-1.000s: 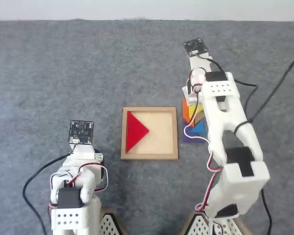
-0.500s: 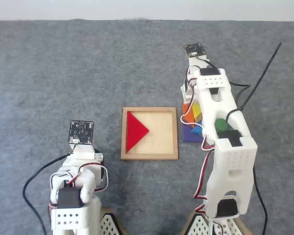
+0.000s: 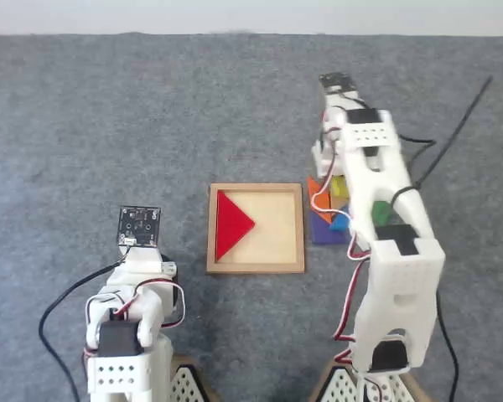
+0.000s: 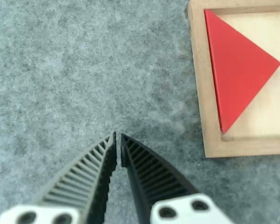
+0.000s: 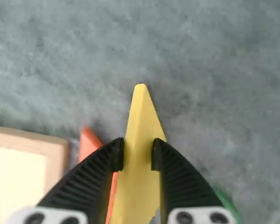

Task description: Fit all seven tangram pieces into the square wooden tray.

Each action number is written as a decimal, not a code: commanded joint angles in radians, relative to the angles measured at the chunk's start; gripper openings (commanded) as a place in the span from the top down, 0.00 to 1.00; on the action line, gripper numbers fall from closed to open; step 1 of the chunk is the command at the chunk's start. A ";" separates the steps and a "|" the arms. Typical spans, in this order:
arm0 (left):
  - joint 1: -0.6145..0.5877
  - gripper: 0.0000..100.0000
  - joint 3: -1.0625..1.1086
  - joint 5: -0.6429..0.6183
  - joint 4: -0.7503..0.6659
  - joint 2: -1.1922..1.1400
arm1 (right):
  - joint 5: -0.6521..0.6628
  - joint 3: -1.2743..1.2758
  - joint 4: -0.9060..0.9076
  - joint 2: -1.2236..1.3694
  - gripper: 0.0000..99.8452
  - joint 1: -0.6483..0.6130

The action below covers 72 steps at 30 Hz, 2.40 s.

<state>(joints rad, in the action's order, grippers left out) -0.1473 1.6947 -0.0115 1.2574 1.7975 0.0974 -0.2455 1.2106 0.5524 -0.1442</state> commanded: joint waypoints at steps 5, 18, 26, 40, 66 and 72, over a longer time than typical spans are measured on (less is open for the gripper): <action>0.006 0.98 -0.012 0.003 -0.002 0.011 | 0.049 0.196 0.001 -0.254 0.97 0.062; 0.006 0.98 -0.012 0.003 -0.002 0.011 | 0.169 0.522 -0.099 -0.481 0.99 0.088; 0.006 0.98 -0.012 0.003 -0.002 0.011 | 0.193 0.548 -0.101 -0.384 0.97 0.133; 0.006 0.98 -0.012 0.003 -0.002 0.011 | 0.255 0.399 0.081 -0.484 0.99 0.151; 0.006 0.98 -0.012 0.003 -0.002 0.011 | 0.106 0.106 -0.012 -0.243 0.99 -0.418; 0.006 0.98 -0.012 0.003 -0.002 0.011 | 0.101 -0.061 0.013 -0.122 0.99 -0.452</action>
<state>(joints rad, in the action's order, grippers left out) -0.1473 1.6947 -0.0115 1.2574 1.7975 0.2125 -0.1995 1.2213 0.4250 -0.5708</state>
